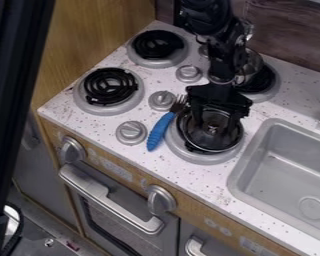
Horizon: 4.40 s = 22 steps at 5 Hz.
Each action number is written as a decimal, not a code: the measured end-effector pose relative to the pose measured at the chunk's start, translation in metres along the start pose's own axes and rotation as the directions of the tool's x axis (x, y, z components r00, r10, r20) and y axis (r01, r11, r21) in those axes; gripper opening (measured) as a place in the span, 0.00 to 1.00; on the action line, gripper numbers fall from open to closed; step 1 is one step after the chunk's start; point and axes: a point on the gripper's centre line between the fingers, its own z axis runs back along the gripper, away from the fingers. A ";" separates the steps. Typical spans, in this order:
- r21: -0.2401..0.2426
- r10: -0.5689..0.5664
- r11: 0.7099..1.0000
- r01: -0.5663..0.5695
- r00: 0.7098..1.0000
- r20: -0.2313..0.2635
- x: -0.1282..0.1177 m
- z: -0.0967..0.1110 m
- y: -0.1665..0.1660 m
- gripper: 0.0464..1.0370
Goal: Move the silver lid to the bottom left burner
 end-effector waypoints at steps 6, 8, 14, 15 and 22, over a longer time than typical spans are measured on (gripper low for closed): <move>0.027 -0.005 1.000 0.006 0.999 -0.035 -0.019 0.017 0.020 0.17; 0.032 -0.020 0.999 0.019 1.000 0.013 -0.020 0.039 0.019 0.74; 0.006 -0.023 1.000 0.024 0.994 -0.105 -0.056 0.006 0.009 0.64; 0.009 -0.038 0.999 0.039 0.994 -0.099 -0.052 0.007 0.008 0.36; 0.084 0.340 0.939 -0.334 0.937 -0.081 -0.004 0.015 0.184 0.22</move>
